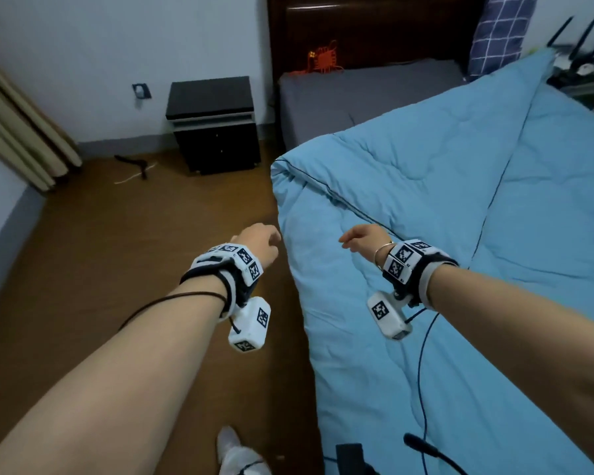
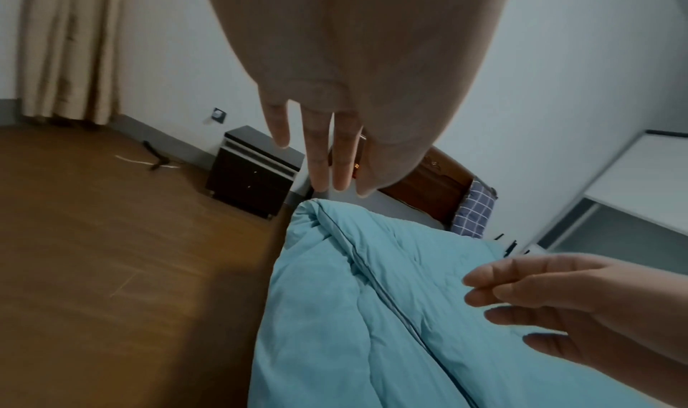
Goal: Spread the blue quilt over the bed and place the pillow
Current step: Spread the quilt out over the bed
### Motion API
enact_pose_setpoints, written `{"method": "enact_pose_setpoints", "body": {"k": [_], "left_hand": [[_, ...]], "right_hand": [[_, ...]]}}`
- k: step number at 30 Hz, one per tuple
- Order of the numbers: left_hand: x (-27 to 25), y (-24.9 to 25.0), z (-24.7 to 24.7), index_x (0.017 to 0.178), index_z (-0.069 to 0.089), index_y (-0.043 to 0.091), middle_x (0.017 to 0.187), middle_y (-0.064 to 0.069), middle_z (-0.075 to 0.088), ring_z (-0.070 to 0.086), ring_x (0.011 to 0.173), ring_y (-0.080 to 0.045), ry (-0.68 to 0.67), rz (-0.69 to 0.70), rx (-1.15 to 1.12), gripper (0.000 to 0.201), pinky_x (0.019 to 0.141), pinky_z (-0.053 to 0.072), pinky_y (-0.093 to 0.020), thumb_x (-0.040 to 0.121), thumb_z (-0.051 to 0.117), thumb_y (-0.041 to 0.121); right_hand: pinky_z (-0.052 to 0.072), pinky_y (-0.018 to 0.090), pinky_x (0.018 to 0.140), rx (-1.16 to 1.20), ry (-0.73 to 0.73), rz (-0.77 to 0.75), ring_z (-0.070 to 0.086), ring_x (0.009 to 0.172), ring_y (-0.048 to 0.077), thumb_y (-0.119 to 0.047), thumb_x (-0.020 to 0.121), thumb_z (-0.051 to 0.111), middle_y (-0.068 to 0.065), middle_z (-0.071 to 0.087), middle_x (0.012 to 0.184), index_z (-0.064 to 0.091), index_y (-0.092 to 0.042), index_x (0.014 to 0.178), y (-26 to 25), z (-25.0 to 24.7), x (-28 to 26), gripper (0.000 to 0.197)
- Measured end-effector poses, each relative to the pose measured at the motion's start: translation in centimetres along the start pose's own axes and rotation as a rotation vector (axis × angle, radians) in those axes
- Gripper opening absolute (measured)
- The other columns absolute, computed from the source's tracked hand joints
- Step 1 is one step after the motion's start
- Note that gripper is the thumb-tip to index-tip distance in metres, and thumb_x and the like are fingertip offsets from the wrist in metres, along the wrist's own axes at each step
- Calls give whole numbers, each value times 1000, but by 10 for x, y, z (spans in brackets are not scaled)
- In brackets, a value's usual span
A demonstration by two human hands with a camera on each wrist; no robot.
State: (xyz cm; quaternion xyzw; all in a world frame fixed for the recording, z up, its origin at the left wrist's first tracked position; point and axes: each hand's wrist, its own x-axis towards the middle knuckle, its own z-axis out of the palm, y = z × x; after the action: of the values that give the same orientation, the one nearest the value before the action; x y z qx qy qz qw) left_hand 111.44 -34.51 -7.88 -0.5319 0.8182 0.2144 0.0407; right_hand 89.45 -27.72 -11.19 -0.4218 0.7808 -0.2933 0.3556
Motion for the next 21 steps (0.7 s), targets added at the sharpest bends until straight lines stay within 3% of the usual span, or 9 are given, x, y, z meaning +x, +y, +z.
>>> {"method": "enact_pose_setpoints", "body": {"k": [2, 7, 10, 14, 16, 18, 20, 21], "left_hand": [[30, -36, -32, 122, 60, 22, 128, -3, 59, 55, 120, -25, 14, 41, 35, 36, 105, 42, -45, 87, 51, 17], [105, -91, -93, 124, 56, 21, 129, -4, 58, 54, 119, -26, 2, 57, 162, 36, 103, 43, -45, 89, 50, 18], [151, -69, -99, 124, 57, 19, 130, -5, 59, 54, 121, -27, -19, 164, 136, 36, 105, 42, -45, 88, 50, 16], [207, -18, -88, 127, 55, 18, 135, -3, 55, 52, 124, -25, -62, 321, 130, 37, 106, 41, -41, 90, 48, 15], [234, 1, -82, 128, 53, 19, 137, -2, 54, 53, 124, -25, -101, 378, 156, 39, 106, 40, -39, 90, 49, 16], [264, 16, -81, 129, 52, 20, 139, -2, 52, 51, 127, -25, -120, 414, 217, 40, 108, 38, -39, 89, 50, 17], [299, 27, -84, 130, 51, 20, 139, -2, 51, 48, 129, -23, -120, 414, 283, 40, 109, 37, -38, 89, 51, 18], [316, 32, -86, 129, 52, 20, 139, -2, 51, 48, 129, -23, -127, 405, 304, 40, 108, 37, -38, 89, 51, 18]], "right_hand": [[52, 35, 95, 47, 68, 42, 63, 86, 18, 5, 83, 45, 19, 73, 100, 71, -13, 78, -25, 19, 18, 32], [49, 22, 75, 49, 174, 68, 60, 81, 12, 1, 84, 49, 10, 74, 100, 74, -9, 93, -87, 43, 52, 28], [52, 24, 77, 61, 238, 124, 59, 81, 13, 2, 83, 47, 9, 73, 98, 73, -8, 96, -92, 27, 73, 31], [43, 13, 59, 86, 346, 275, 57, 84, 16, 2, 83, 52, 7, 68, 91, 72, -4, 100, -60, -9, 102, 27], [39, 6, 52, 102, 395, 359, 57, 79, 16, 1, 83, 57, 3, 67, 78, 73, -6, 100, -35, -26, 122, 24], [36, 1, 41, 126, 429, 427, 54, 62, 12, 0, 82, 58, -8, 60, 57, 74, -7, 96, -11, -41, 150, 23], [35, 0, 36, 164, 445, 485, 54, 58, 13, 1, 82, 57, -14, 56, 40, 74, -9, 85, 7, -56, 179, 19], [38, 3, 38, 172, 448, 508, 55, 61, 16, 0, 82, 58, -13, 57, 40, 74, -9, 83, 16, -61, 189, 19]]}}
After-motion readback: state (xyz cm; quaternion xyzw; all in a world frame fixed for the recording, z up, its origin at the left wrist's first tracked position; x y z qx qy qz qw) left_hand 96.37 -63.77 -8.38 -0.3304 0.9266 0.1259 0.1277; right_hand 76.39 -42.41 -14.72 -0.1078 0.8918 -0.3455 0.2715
